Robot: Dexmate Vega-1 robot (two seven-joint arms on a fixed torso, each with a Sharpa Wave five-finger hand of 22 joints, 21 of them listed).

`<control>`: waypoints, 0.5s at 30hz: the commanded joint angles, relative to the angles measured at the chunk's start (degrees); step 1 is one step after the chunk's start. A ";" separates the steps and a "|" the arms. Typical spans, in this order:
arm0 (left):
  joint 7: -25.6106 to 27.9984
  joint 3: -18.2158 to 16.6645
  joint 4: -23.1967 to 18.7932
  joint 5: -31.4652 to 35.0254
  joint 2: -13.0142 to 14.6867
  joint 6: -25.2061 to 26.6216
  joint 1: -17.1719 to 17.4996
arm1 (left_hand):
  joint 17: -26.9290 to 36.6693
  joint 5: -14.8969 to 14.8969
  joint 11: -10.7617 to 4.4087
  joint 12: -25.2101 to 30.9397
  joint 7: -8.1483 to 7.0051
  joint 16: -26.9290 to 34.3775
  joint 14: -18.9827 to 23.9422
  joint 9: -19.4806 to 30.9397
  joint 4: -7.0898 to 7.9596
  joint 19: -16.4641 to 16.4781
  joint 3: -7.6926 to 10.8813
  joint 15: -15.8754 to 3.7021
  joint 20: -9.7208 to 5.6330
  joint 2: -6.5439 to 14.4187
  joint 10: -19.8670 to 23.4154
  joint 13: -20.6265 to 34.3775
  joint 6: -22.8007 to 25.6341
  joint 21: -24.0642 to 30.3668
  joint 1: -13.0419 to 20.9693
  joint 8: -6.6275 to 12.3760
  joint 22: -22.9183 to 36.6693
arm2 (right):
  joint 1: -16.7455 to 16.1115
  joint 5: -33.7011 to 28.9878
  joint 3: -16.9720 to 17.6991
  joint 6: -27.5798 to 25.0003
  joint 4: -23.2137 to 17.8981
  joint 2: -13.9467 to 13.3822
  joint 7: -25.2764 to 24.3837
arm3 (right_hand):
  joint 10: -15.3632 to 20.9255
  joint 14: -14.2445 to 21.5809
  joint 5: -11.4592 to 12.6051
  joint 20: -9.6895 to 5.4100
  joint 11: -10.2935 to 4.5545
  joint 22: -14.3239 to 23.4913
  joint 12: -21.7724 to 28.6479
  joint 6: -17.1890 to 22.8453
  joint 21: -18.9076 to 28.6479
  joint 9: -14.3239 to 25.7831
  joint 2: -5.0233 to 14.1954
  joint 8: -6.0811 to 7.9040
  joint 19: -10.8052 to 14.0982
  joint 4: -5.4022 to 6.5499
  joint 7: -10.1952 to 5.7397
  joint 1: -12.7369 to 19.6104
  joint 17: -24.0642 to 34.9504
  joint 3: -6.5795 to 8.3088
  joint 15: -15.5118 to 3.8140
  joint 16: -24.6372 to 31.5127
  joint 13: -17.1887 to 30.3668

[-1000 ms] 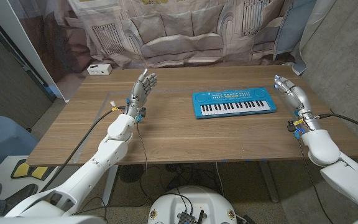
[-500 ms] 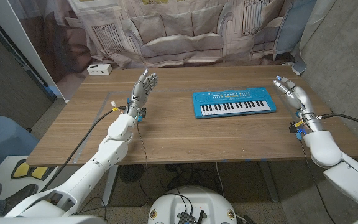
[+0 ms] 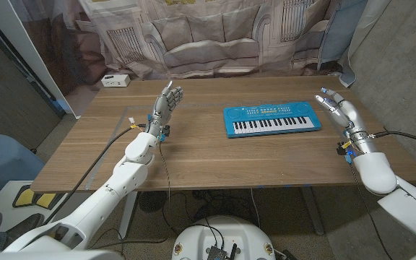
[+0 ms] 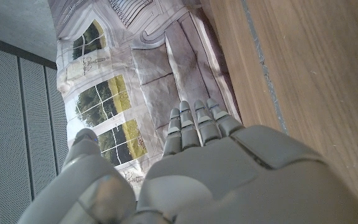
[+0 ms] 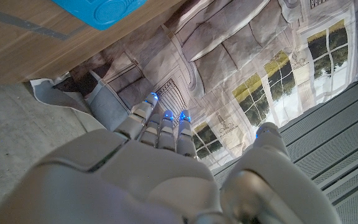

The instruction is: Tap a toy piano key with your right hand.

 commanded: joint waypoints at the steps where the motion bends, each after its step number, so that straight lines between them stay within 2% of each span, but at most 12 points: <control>1: 0.81 0.05 -1.65 0.27 0.66 1.66 0.41 | 0.25 0.09 0.14 -0.14 -0.09 -0.06 0.19 0.24 -0.07 -0.02 0.19 0.49 0.03 0.13 0.43 0.17 0.45 -0.30 0.36 0.00 0.21 | -0.28 -4.53 0.05 -1.47 -0.58 -0.25 -1.82 | 0.01 0.08 0.45 -0.08 0.04 0.16 0.05 -0.28 -0.05 0.07 -0.04 -0.18 -0.51 -0.41 -0.52 0.60 0.07 0.04 -0.47 -0.31 0.18; 15: 1.08 -0.11 -1.55 0.33 0.36 0.76 0.91 | 0.25 0.09 0.11 -0.27 -0.10 -0.09 0.23 0.25 -0.05 -0.08 0.35 0.52 -0.02 0.49 0.48 0.17 0.52 -0.31 0.51 -0.10 0.21 | -0.57 -10.38 -0.30 -4.52 -2.01 -1.30 -4.21 | 0.09 0.12 0.52 -0.15 -0.49 0.16 0.06 -0.56 0.06 0.07 0.16 -0.28 -0.44 -0.42 -0.69 0.75 0.04 0.08 -0.70 -0.25 0.17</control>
